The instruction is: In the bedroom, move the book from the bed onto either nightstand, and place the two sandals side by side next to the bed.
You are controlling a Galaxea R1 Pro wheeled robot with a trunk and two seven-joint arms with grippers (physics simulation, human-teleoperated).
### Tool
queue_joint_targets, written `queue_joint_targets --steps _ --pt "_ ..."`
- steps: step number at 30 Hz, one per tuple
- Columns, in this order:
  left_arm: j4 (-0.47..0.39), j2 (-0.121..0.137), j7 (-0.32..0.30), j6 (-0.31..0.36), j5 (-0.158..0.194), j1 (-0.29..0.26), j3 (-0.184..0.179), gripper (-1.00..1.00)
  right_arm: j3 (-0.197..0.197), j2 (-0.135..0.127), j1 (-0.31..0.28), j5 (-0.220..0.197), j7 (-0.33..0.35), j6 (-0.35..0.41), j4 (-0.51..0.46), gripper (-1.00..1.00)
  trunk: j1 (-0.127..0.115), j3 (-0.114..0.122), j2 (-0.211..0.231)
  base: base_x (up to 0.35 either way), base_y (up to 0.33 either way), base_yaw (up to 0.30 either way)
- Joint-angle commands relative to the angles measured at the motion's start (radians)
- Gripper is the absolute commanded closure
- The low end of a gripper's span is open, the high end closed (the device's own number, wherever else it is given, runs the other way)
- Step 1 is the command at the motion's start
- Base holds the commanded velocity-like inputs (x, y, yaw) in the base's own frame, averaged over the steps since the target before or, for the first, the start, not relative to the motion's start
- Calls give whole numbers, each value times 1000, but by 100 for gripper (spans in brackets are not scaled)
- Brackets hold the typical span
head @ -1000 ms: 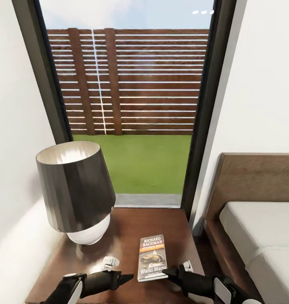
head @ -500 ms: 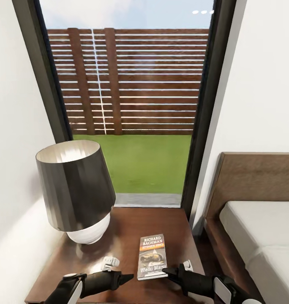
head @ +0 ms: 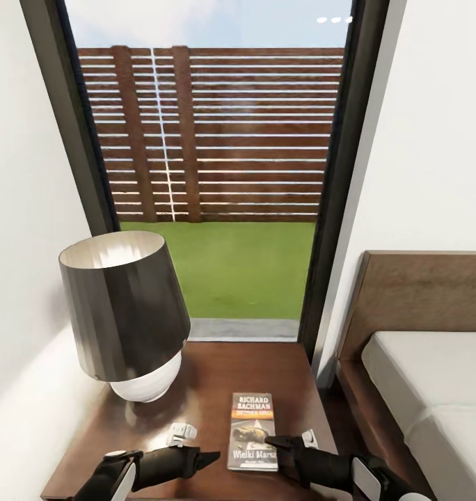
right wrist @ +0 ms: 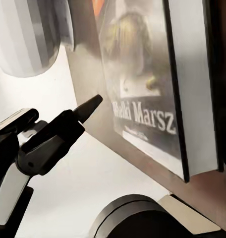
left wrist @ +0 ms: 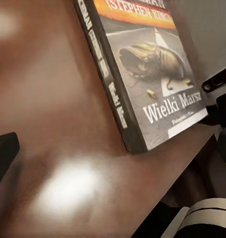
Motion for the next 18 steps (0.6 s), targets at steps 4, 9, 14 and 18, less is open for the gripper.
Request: queue_joint_targets --steps 4,9,14,18 --pt "0 0 -1 10 9 0 -1 -100 8 -1 0 -12 0 6 -1 -100 0 -1 0 0 0 0" --pt "0 0 -1 10 9 0 -1 -100 9 -1 0 -12 0 6 -1 -100 0 -1 0 0 0 0" --pt "0 0 -1 10 9 0 -1 -100 9 -1 0 -12 0 6 0 -100 0 -1 0 0 0 0" --pt "0 0 -1 10 9 0 -1 -100 9 -1 -1 -12 0 6 0 -100 0 -1 0 -10 0 0"
